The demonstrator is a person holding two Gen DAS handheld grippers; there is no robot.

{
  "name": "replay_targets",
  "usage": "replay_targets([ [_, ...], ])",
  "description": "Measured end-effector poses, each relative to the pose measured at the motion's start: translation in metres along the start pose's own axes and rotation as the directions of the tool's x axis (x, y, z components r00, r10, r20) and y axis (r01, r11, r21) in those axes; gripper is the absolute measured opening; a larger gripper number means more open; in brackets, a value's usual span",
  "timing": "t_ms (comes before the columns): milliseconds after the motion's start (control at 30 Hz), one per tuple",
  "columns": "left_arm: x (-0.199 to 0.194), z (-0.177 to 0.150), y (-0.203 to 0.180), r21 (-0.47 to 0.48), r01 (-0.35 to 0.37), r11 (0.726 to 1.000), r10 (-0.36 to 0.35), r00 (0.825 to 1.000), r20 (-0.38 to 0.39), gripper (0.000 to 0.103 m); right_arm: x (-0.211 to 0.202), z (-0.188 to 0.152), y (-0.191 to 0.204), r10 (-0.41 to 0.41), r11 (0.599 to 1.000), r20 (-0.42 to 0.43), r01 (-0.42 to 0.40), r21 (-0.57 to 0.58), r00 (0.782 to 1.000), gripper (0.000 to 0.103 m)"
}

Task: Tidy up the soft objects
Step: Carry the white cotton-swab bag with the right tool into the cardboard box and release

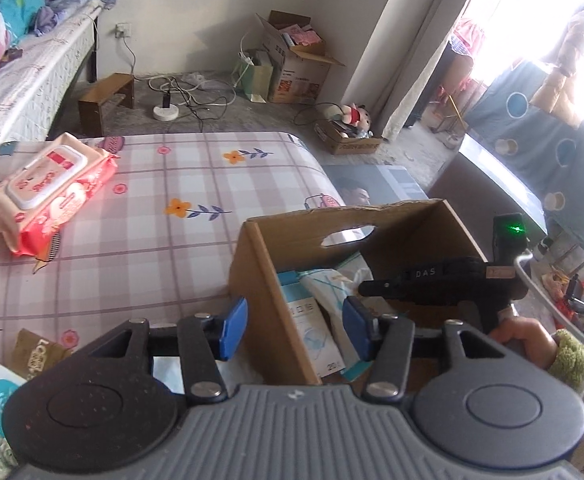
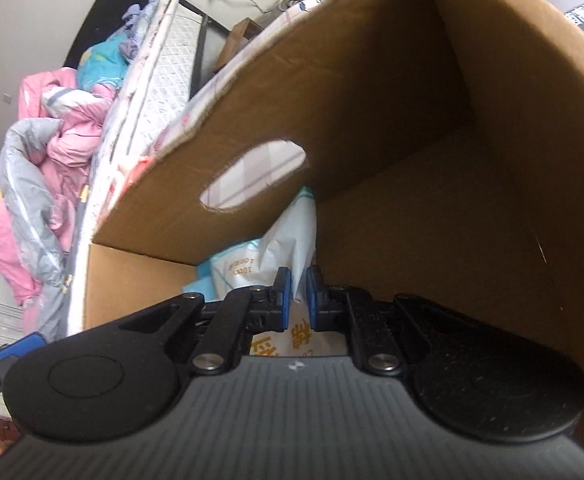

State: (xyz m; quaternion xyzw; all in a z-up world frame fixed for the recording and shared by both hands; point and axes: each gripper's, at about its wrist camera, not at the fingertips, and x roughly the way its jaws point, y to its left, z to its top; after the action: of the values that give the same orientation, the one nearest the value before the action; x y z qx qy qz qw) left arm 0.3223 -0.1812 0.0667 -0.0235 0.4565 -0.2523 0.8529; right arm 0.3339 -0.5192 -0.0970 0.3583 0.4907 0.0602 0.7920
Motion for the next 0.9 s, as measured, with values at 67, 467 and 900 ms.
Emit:
replay_targets([
  [67,-0.008,-0.005,0.001,0.008,-0.016,1.0,0.016,1.0,0.013,0.062,-0.002,-0.004,0.002,-0.015,1.0,0.005,0.014,0.026,1.0,0.013],
  [467,-0.09,-0.057,0.043,-0.055,-0.106,0.993,0.113,0.981,0.157,0.075,-0.03,-0.019,0.04,-0.022,0.998,0.135,0.031,-0.062,0.991,0.035],
  [900,-0.131,-0.139,0.114,-0.284,-0.135,0.949,0.177,0.976,0.128,0.076,0.041,-0.032,0.065,-0.117,0.991,0.164,0.127,-0.051,0.98,0.023],
])
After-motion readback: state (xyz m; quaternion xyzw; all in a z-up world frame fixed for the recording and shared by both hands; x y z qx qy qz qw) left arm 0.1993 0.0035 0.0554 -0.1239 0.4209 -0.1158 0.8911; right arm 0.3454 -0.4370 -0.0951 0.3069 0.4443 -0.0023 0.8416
